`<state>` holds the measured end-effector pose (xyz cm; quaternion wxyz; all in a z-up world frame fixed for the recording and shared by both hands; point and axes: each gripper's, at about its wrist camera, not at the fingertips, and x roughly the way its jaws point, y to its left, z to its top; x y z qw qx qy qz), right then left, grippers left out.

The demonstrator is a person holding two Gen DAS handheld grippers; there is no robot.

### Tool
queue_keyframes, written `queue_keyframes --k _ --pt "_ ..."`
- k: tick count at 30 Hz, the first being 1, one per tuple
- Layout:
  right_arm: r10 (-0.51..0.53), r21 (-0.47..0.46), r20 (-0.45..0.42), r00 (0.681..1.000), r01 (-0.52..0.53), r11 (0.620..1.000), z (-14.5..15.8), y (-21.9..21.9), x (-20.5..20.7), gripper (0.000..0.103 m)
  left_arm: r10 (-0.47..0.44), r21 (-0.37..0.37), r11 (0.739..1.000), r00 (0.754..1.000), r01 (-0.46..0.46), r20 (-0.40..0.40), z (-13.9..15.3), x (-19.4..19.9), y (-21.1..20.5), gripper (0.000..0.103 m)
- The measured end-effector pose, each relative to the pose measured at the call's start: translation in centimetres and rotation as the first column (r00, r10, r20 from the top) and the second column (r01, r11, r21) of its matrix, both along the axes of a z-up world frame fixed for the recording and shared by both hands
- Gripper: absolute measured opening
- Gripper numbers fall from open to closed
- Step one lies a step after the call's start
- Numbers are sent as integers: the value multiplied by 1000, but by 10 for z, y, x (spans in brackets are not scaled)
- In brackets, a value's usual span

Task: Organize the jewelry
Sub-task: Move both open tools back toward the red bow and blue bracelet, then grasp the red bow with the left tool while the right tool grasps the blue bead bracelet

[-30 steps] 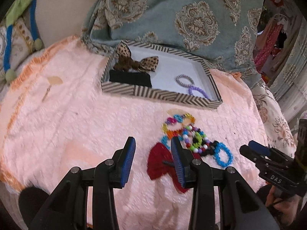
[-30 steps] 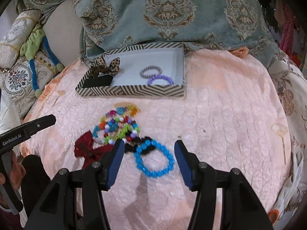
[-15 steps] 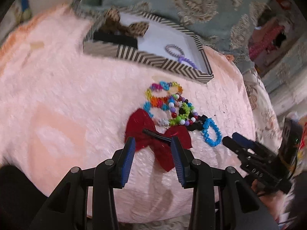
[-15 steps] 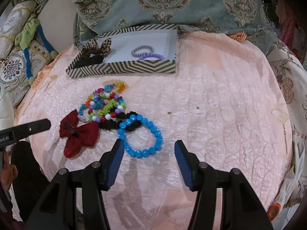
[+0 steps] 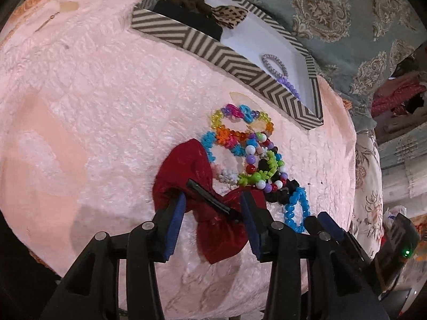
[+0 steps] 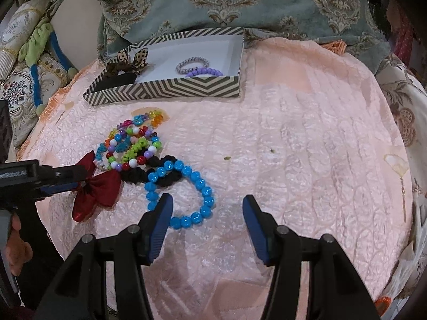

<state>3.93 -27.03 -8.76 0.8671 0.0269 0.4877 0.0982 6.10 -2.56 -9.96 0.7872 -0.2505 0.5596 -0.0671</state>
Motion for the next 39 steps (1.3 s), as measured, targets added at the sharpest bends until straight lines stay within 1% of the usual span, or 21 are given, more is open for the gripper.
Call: queue_keyframes --k 4,5,6,7,8,9,10,13,17,19,22,28,31,39 --pt "9 24 0 1000 -9 1000 -6 -1 4 57 -32 39 999 999 31 17 -2 0 -8 27" --pt "10 30 7 1000 -10 1000 -7 -2 4 57 -38 45 998 999 37 21 -2 0 -8 25" --pt "8 34 14 1000 -9 999 -9 -2 5 57 -44 51 998 999 42 26 -3 0 -7 18" --pt "8 35 18 1000 -8 999 -11 -2 7 53 -50 58 997 998 49 27 -3 0 -7 13" --pt "12 27 21 1000 -13 1000 -12 -1 7 49 -57 57 997 998 55 27 -4 1 -6 8" --pt "19 9 29 999 -20 1000 -13 1 8 39 -60 45 997 998 59 29 -4 0 -4 7" --pt "29 -20 39 999 -29 999 -14 4 8 26 -62 36 998 998 60 30 -5 0 -2 6" --pt "33 -19 44 998 -32 999 -14 3 8 8 -75 30 997 996 74 40 -2 -3 2 2" --pt "34 15 65 997 -35 999 -2 1 1 8 -98 26 995 993 97 61 7 -13 7 0" --pt "32 42 89 995 -36 998 11 0 -4 8 -103 29 994 992 101 79 16 -17 11 0" --pt "37 54 130 991 -45 998 32 2 -8 8 -97 32 995 990 94 104 26 -18 15 0" --pt "57 64 195 979 -70 995 68 9 -11 8 -108 72 993 979 97 173 53 -17 15 0" --pt "63 59 217 974 -77 995 81 11 -11 8 -121 107 989 972 101 201 62 -13 14 0" --pt "78 60 236 969 -95 994 96 20 -1 8 -148 179 978 958 105 245 78 -1 9 0"
